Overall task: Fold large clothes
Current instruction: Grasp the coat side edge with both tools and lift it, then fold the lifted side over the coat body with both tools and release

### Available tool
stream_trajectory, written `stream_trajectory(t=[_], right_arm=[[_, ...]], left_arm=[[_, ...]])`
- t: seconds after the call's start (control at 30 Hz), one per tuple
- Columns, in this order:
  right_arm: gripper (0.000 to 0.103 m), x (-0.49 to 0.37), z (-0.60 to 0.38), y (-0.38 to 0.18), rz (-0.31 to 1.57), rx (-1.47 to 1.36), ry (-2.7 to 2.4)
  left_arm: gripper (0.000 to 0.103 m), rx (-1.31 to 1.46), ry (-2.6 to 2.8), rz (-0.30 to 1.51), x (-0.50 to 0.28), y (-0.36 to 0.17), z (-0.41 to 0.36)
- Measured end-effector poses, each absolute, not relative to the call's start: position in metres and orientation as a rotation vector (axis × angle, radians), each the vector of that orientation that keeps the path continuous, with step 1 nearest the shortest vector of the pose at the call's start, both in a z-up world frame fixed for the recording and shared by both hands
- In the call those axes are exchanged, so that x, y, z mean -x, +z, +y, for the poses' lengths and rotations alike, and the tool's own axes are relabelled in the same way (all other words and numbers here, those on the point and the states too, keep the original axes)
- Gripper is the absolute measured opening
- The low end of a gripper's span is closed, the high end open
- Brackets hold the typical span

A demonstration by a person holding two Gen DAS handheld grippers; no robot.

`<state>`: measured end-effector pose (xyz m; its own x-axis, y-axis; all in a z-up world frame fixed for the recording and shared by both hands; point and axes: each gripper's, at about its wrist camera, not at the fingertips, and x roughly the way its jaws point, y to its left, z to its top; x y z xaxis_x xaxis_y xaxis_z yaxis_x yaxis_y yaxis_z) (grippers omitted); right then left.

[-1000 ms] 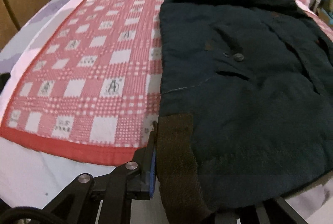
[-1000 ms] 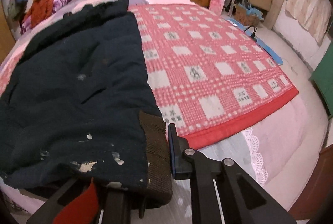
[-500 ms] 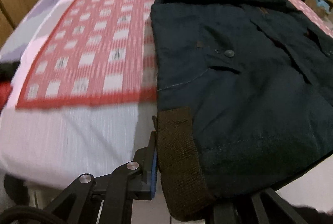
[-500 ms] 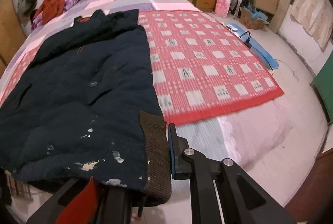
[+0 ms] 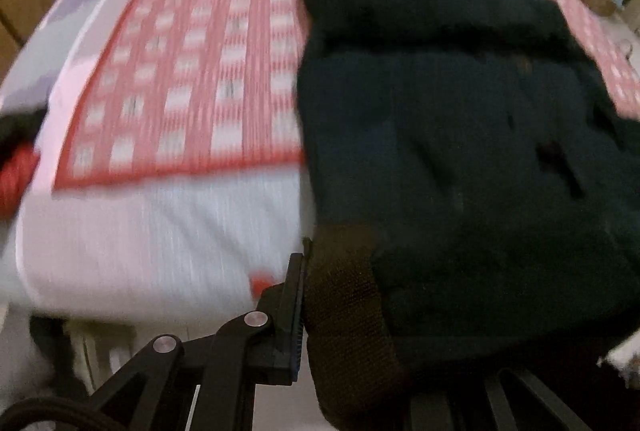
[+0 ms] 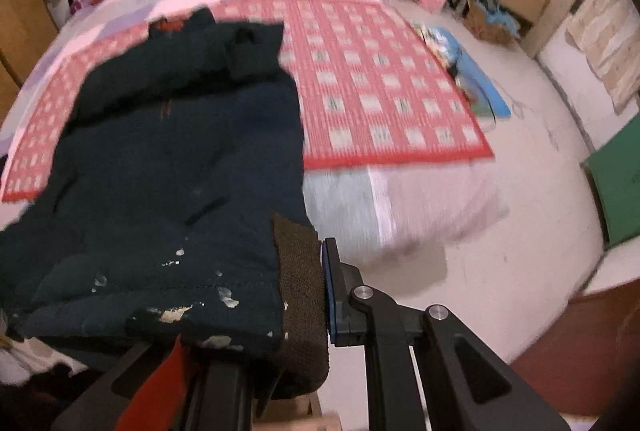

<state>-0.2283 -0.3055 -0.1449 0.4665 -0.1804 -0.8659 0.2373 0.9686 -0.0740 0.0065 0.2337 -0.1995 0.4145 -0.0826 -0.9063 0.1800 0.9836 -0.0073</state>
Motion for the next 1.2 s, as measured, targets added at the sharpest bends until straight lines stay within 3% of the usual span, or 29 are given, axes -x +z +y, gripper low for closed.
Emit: stream_trajectory(t=[0.33, 0.67, 0.87, 1.0, 1.2], right_arm=[[0.011, 0.033, -0.331, -0.117, 0.759, -0.066, -0.171], [0.011, -0.215, -0.383, -0.171, 0.836, -0.111, -0.216], [0.012, -0.309, -0.393, -0.244, 1.01, -0.096, -0.243], [0.012, -0.338, -0.394, -0.289, 1.106, -0.059, -0.249], [0.017, -0.349, -0.39, -0.316, 1.176, 0.014, -0.224]], left_arm=[[0.016, -0.054, -0.137, 0.957, -0.222, -0.177, 0.22], [0.016, -0.031, -0.012, 1.144, -0.453, -0.239, 0.19], [0.018, -0.054, 0.074, 1.298, -0.503, -0.313, 0.174], [0.025, -0.105, 0.084, 1.358, -0.515, -0.352, 0.161], [0.026, -0.18, 0.027, 1.348, -0.516, -0.351, 0.152]])
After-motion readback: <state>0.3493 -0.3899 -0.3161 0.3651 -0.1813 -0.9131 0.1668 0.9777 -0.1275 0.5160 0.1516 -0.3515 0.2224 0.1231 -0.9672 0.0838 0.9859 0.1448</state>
